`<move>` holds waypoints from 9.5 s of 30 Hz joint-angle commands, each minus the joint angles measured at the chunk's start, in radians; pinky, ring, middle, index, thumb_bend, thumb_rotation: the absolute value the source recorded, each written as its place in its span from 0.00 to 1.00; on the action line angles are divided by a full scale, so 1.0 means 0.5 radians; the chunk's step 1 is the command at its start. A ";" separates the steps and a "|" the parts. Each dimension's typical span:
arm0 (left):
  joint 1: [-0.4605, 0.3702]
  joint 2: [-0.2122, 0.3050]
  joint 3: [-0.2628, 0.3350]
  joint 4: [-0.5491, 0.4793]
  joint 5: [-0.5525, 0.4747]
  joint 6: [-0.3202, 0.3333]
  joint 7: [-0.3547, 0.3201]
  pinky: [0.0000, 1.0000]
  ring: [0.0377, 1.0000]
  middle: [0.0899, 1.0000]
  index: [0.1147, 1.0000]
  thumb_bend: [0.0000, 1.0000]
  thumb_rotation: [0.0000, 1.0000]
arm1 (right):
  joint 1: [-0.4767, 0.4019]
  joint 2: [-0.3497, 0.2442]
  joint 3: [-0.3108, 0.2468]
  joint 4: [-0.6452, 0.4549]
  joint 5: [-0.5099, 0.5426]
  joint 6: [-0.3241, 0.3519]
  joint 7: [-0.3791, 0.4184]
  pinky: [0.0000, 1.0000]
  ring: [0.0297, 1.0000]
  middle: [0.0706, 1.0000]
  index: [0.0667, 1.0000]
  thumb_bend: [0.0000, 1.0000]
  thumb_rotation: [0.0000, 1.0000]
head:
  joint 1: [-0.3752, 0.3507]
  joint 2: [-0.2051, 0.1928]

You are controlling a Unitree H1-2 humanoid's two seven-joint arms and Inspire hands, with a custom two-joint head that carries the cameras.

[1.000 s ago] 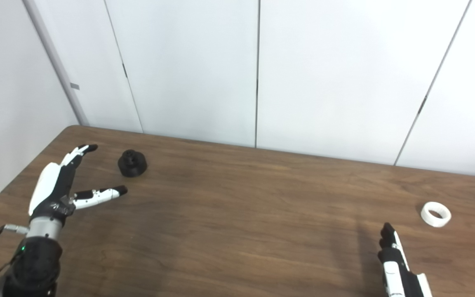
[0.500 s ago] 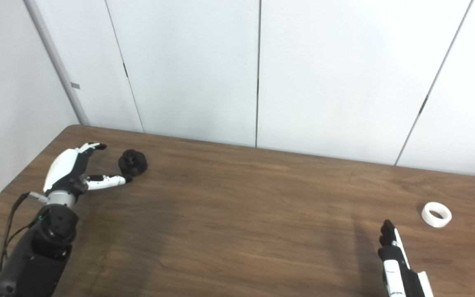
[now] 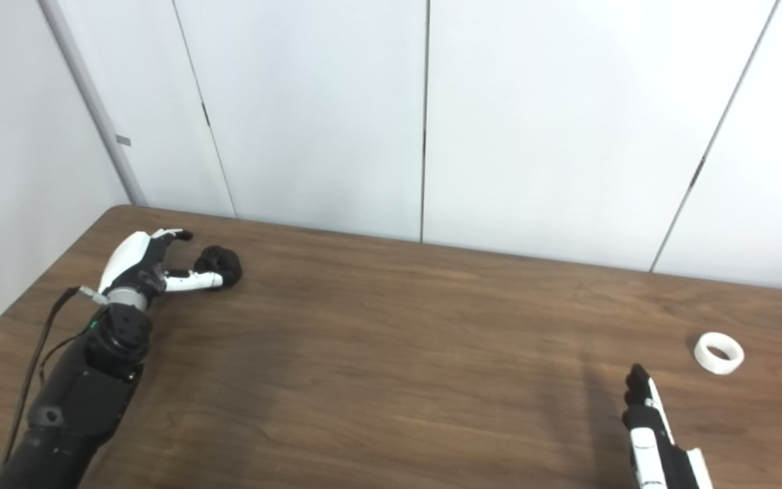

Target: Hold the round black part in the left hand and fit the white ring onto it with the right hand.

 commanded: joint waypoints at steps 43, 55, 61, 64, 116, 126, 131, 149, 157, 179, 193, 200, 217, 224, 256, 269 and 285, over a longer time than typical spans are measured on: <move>-0.251 0.075 -0.169 0.328 -0.014 -0.068 0.097 1.00 0.99 0.92 0.75 0.98 0.33 | 0.103 -0.005 0.014 -0.118 -0.020 -0.027 -0.038 1.00 1.00 0.99 1.00 0.33 1.00 | -0.025 -0.002; -0.253 0.093 -0.215 0.370 0.006 -0.080 0.132 1.00 0.98 0.89 0.66 0.92 0.27 | 0.101 -0.021 0.007 -0.126 0.005 -0.022 -0.035 1.00 1.00 0.99 1.00 0.30 1.00 | -0.018 -0.004; -0.243 0.085 -0.185 0.405 -0.036 -0.167 0.203 1.00 0.96 0.86 0.57 0.87 0.17 | 0.103 -0.015 0.002 -0.141 0.031 -0.003 -0.035 1.00 1.00 0.99 1.00 0.29 1.00 | -0.019 -0.002; -0.234 0.069 -0.158 0.420 -0.080 -0.216 0.251 1.00 0.94 0.82 0.46 0.66 0.09 | 0.102 -0.017 0.002 -0.139 0.029 -0.010 -0.041 1.00 1.00 0.99 1.00 0.29 1.00 | -0.021 -0.002; 0.283 -0.041 -0.499 -1.107 0.247 -0.056 -0.200 1.00 0.88 0.76 0.42 0.52 0.05 | 0.047 0.011 0.036 -0.046 -0.044 -0.066 -0.093 1.00 1.00 0.97 1.00 0.35 1.00 | -0.128 0.027; 0.478 -0.157 -0.654 -1.464 0.412 -0.145 -0.330 1.00 0.87 0.76 0.42 0.52 0.05 | 0.037 0.009 0.056 0.003 -0.053 -0.097 -0.102 1.00 0.99 0.97 1.00 0.37 1.00 | -0.225 0.067; 0.589 -0.232 -0.759 -1.594 0.542 -0.212 -0.376 1.00 0.87 0.76 0.42 0.52 0.05 | 0.030 0.013 0.068 0.022 -0.043 -0.115 -0.099 1.00 0.99 0.97 1.00 0.39 1.00 | -0.281 0.098; 1.053 -0.466 -1.064 -1.590 0.919 -0.587 -0.371 1.00 0.87 0.75 0.42 0.52 0.05 | 0.021 0.043 0.141 -0.048 -0.102 -0.079 -0.123 1.00 0.99 0.95 0.99 0.46 0.99 | -0.562 0.265; 1.119 -0.496 -1.065 -1.444 0.996 -0.756 -0.229 1.00 0.87 0.75 0.42 0.52 0.05 | 0.017 0.045 0.146 -0.109 -0.114 -0.047 -0.142 1.00 0.99 0.95 0.99 0.48 0.99 | -0.626 0.340; 1.188 -0.504 -0.994 -1.273 0.974 -0.888 -0.079 1.00 0.87 0.75 0.42 0.52 0.05 | -0.088 -0.021 -0.003 -0.338 -0.145 0.266 -0.166 1.00 0.96 0.93 0.95 0.52 0.76 | -0.893 0.450; 1.183 -0.454 -0.927 -1.251 0.929 -0.961 -0.088 0.99 0.86 0.75 0.42 0.52 0.05 | -0.428 -0.446 -0.031 -0.272 -0.799 0.564 -0.117 0.93 0.92 0.89 0.73 0.77 0.31 | -1.160 0.392; 1.190 -0.449 -0.909 -1.257 0.913 -0.975 -0.110 0.97 0.85 0.74 0.42 0.52 0.05 | -0.619 -0.702 -0.028 -0.061 -0.960 0.561 -0.021 0.99 0.97 0.94 0.70 0.83 0.21 | -1.181 0.383; 1.224 -0.447 -0.878 -1.291 0.908 -0.967 -0.154 0.96 0.85 0.74 0.42 0.52 0.05 | -1.088 -0.918 -0.004 0.643 -1.157 0.580 0.176 1.00 1.00 1.00 0.72 0.85 0.20 | -1.218 0.367; 1.251 -0.447 -0.873 -1.316 0.903 -0.956 -0.173 0.96 0.85 0.74 0.42 0.52 0.05 | -1.245 -0.921 0.009 0.922 -1.227 0.580 0.218 1.00 1.00 0.99 0.72 0.86 0.21 | -1.210 0.374; 1.296 -0.477 -0.878 -1.338 0.931 -0.948 -0.175 0.98 0.86 0.74 0.42 0.52 0.05 | -1.467 -0.799 0.046 1.374 -1.398 0.580 0.331 1.00 1.00 0.95 0.69 0.85 0.26 | -1.161 0.385; 1.299 -0.488 -0.888 -1.370 0.945 -0.925 -0.208 0.98 0.86 0.75 0.42 0.52 0.05 | -1.469 -0.803 0.042 1.396 -1.381 0.580 0.305 1.00 1.00 0.94 0.66 0.83 0.25 | -1.150 0.390; 1.297 -0.492 -0.896 -1.378 0.955 -0.915 -0.204 0.96 0.85 0.74 0.42 0.52 0.05 | -1.441 -0.817 0.061 1.334 -1.319 0.579 0.284 1.00 1.00 0.87 0.45 0.53 0.14 | -1.142 0.398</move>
